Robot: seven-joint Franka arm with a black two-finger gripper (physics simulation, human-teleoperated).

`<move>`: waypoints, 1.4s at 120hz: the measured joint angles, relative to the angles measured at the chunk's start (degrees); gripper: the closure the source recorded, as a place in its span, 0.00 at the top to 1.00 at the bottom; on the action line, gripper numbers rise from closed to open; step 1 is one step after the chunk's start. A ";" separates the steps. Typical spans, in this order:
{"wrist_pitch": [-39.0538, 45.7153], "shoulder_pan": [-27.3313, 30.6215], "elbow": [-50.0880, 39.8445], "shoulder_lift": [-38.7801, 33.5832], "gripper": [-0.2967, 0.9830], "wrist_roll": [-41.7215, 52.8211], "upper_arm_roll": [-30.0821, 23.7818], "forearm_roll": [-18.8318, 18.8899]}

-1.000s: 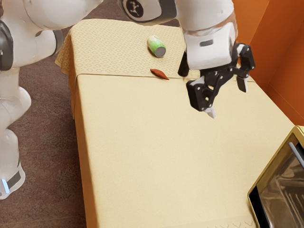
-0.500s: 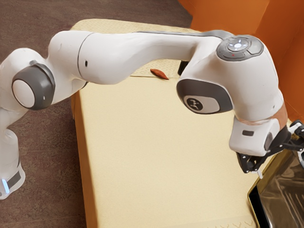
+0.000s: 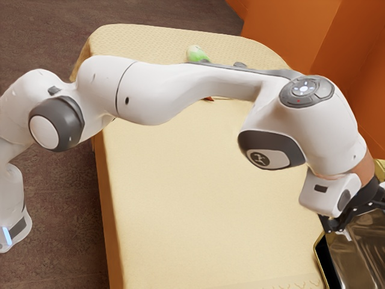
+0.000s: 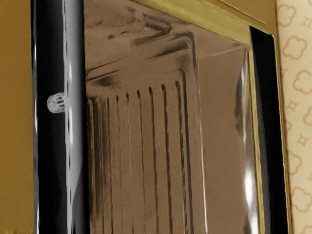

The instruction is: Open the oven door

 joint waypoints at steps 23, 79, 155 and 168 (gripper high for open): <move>2.25 1.00 0.51 0.89 0.77 2.11 0.15 -0.47; 2.28 1.95 -0.65 1.45 0.77 5.14 0.79 -2.79; -3.01 -0.84 -39.73 -22.93 0.69 5.23 -0.67 -7.38; -13.63 2.26 -56.97 -47.24 0.68 3.41 -13.00 -8.46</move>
